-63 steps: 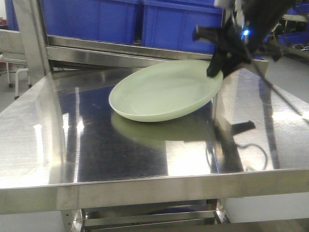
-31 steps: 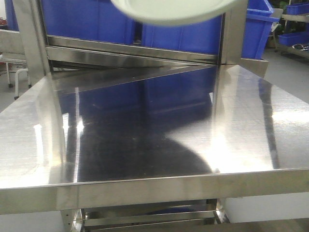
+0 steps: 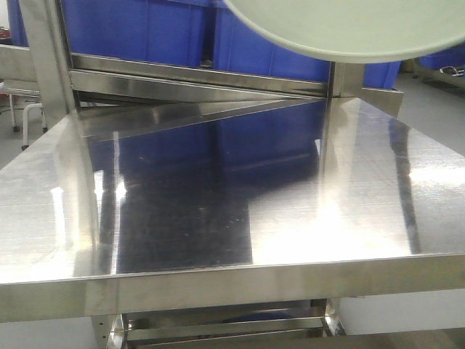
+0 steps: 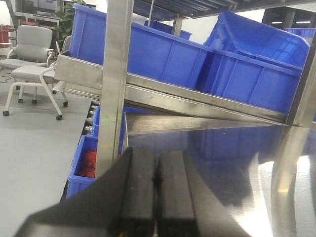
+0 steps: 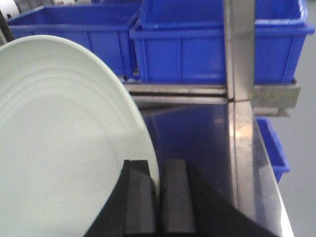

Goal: Place green plate on second shelf with right arm
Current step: 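Close the right gripper on the rim and lift the plate up, then hold the plate raised in the right gripper while driving away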

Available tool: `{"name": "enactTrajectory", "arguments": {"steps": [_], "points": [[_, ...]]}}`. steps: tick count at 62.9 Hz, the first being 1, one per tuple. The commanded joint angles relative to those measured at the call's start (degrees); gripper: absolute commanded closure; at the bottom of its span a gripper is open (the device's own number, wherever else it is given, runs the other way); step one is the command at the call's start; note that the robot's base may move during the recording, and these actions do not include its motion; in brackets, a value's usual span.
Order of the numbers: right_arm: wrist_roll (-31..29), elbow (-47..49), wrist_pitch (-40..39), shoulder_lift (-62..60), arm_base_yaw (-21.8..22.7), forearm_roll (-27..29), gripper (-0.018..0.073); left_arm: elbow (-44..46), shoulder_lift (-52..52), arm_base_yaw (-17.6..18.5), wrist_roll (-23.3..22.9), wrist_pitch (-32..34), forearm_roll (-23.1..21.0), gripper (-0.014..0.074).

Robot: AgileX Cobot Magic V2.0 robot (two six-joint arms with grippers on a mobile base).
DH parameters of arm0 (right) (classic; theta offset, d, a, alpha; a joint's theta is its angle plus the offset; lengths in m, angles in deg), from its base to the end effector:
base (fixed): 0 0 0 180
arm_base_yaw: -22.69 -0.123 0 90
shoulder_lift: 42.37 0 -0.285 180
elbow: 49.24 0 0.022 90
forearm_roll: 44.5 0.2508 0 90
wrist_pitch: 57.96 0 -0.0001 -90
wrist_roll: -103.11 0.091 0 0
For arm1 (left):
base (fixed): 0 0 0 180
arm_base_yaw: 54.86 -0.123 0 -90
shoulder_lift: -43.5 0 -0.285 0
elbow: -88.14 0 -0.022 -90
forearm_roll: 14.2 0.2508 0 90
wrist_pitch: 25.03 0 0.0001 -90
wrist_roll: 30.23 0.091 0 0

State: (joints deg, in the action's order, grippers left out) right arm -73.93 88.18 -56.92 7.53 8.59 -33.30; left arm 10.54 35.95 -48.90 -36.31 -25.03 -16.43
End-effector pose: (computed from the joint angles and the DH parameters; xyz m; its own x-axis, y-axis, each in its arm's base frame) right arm 0.1539 0.0390 0.3465 -0.1178 0.2226 -0.9678 -0.2250 0.9432 0.2444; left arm 0.0559 -0.0058 0.2112 0.0682 -0.1524 -0.9860 0.1149 0.9829 -0.1440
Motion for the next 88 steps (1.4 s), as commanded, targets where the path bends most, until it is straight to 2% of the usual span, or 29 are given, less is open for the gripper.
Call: {"name": "enactTrajectory", "arguments": {"steps": [1,19,88], "points": [[-0.2,-0.8,-7.9,-4.8,0.1,-0.8,0.0504,-2.3,0.9,0.4,-0.2,4.5,-0.3,0.0466],[-0.2,-6.1,-5.2,-13.0,0.1,-0.8,0.0504,-2.3,0.9,0.4,-0.2,4.5,-0.3,0.0466],[-0.2,-7.8,-4.4,-13.0,0.1,-0.8,0.0504,-2.3,0.9,0.4,-0.2,4.5,-0.3,0.0466]]}}
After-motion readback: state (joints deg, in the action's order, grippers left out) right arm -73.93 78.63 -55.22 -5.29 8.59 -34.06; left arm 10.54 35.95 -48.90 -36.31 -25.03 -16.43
